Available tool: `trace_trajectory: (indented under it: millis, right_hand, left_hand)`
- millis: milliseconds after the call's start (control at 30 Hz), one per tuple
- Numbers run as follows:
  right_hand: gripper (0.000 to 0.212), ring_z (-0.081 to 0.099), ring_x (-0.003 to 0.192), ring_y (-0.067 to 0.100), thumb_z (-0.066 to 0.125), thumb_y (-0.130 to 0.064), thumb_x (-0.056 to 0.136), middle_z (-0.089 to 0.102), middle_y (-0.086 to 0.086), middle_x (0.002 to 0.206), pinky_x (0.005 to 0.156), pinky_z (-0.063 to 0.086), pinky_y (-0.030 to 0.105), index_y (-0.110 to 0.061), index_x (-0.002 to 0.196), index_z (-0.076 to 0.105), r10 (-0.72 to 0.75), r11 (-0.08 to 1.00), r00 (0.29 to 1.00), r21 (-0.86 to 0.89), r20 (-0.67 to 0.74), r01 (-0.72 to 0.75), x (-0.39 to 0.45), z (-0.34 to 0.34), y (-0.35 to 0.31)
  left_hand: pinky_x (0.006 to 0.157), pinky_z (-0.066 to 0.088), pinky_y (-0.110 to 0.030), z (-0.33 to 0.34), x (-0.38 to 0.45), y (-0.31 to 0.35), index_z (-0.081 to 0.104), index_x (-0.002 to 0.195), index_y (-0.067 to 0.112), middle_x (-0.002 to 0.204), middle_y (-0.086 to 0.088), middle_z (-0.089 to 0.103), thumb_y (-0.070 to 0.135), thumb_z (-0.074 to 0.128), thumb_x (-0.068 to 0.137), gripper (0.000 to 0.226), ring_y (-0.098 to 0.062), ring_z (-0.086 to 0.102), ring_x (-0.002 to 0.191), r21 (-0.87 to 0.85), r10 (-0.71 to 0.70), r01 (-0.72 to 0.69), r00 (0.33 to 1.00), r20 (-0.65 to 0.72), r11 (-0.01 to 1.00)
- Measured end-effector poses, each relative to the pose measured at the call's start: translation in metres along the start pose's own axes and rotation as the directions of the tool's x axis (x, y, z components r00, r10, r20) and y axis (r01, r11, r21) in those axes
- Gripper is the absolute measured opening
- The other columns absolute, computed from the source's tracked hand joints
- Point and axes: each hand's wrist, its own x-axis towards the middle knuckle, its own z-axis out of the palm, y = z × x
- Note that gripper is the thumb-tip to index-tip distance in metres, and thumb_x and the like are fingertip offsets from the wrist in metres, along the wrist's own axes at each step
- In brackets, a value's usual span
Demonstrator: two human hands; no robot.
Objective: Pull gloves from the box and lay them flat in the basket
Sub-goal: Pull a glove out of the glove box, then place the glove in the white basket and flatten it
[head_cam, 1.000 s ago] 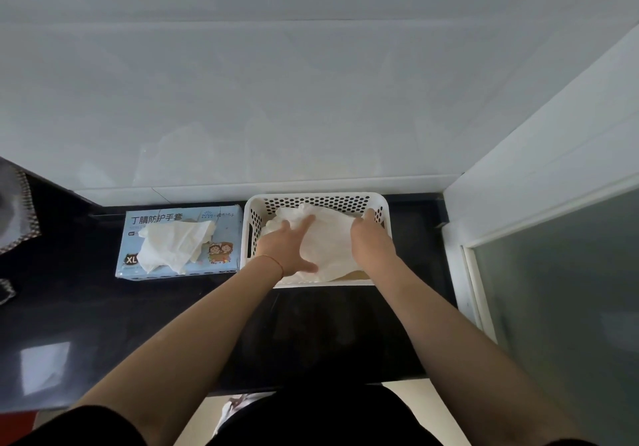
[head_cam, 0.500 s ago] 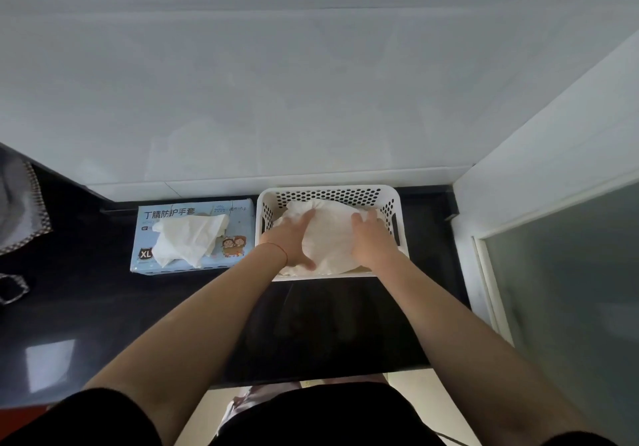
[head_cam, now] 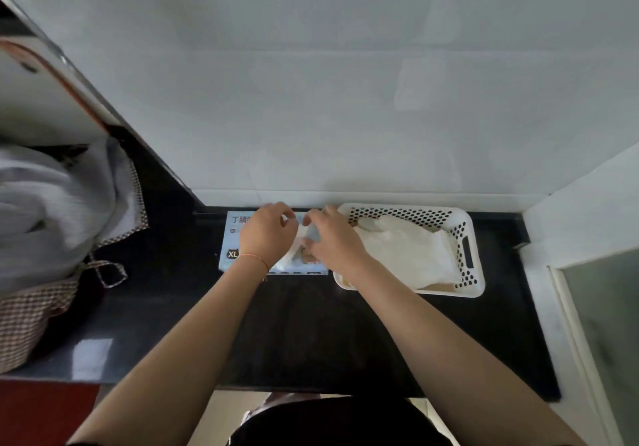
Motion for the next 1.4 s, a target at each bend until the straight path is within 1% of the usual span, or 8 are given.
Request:
trace_trajectory:
  millis: [167,333,533,767,1000,1167,1267,1400]
  right_hand:
    - [0.048,0.043,0.110,0.029,0.065,-0.011,0.081,0.039,0.010,0.119,0.073,0.036,0.035,-0.022,0.123,0.047,-0.038,0.921,0.996,-0.385,0.079,0.066,0.013,0.025,-0.018]
    - [0.015,0.046,0.104,0.023,0.055,-0.019,0.095,0.045,0.005,0.107,0.073,0.032,0.028,-0.016,0.107,0.065,-0.049,0.980,0.998,-0.197,-0.047,0.039,0.021,0.017,-0.033]
    - [0.018,0.051,0.085,0.017,0.057,-0.024,0.097,0.048,0.000,0.092,0.068,0.034,0.028,-0.018,0.096,0.073,0.043,0.998,0.988,0.060,-0.150,-0.035,0.033,-0.005,-0.053]
    - [0.018,0.051,0.077,0.007,0.058,-0.023,0.096,0.057,-0.004,0.084,0.069,0.037,0.020,-0.012,0.089,0.070,0.086,0.967,0.966,0.255,-0.244,-0.021,0.030,-0.037,-0.070]
    - [0.022,0.045,0.063,0.007,0.049,-0.024,0.101,0.052,-0.003,0.073,0.052,0.034,0.014,-0.016,0.081,0.054,0.224,0.851,0.938,0.523,-0.263,-0.056,0.024,-0.075,-0.083]
    - [0.016,0.051,0.064,0.001,0.053,-0.026,0.099,0.055,-0.012,0.072,0.056,0.036,0.010,-0.017,0.087,0.058,0.157,0.875,0.948,0.483,-0.276,-0.005,0.014,-0.091,-0.081]
    - [0.018,0.049,0.058,-0.003,0.059,-0.026,0.096,0.054,-0.013,0.067,0.057,0.036,0.012,-0.022,0.078,0.060,0.142,0.883,0.949,0.470,-0.281,0.007,0.008,-0.097,-0.074]
    - [0.024,0.045,0.053,-0.003,0.061,-0.024,0.095,0.051,-0.012,0.062,0.057,0.036,0.016,-0.026,0.071,0.056,0.165,0.870,0.947,0.493,-0.276,-0.008,-0.004,-0.105,-0.060]
  left_hand:
    - [0.100,0.038,-0.035,-0.016,-0.002,-0.049,0.060,0.116,0.025,0.118,0.004,0.051,0.017,0.065,0.076,0.041,-0.021,0.043,0.119,0.034,0.132,-0.141,0.973,0.190,0.989]
    - [0.108,0.031,-0.036,-0.023,-0.006,-0.062,0.049,0.133,0.031,0.138,0.009,0.045,0.036,0.080,0.067,0.073,-0.017,0.037,0.130,0.016,0.175,-0.185,0.948,0.265,0.983]
    - [0.090,0.042,-0.029,-0.036,0.005,-0.073,0.069,0.107,0.021,0.111,0.003,0.064,0.031,0.065,0.090,0.020,-0.020,0.055,0.108,-0.164,0.111,-0.117,0.993,-0.047,0.980]
    - [0.088,0.045,-0.023,-0.079,0.019,-0.048,0.073,0.104,0.017,0.103,0.007,0.068,0.030,0.061,0.095,0.020,-0.009,0.060,0.096,-0.355,0.031,-0.092,0.984,-0.176,0.930]
    - [0.074,0.047,-0.030,-0.109,0.025,-0.008,0.073,0.091,0.015,0.088,0.001,0.069,0.026,0.054,0.095,0.022,-0.019,0.061,0.086,-0.426,0.090,-0.156,0.981,-0.171,0.891]
    - [0.083,0.044,-0.017,-0.103,0.017,0.007,0.070,0.103,0.024,0.100,0.012,0.070,0.037,0.069,0.089,0.020,0.001,0.062,0.095,-0.587,0.265,-0.246,0.963,-0.056,0.772]
    - [0.083,0.048,-0.012,-0.085,0.011,0.019,0.066,0.106,0.024,0.098,0.011,0.070,0.034,0.079,0.080,0.031,0.001,0.064,0.092,-0.513,0.365,-0.282,0.928,0.068,0.811]
    - [0.071,0.045,-0.010,-0.060,0.011,0.033,0.065,0.095,0.025,0.089,0.012,0.068,0.016,0.064,0.087,0.012,-0.006,0.062,0.084,-0.377,0.306,-0.258,0.949,0.072,0.890]
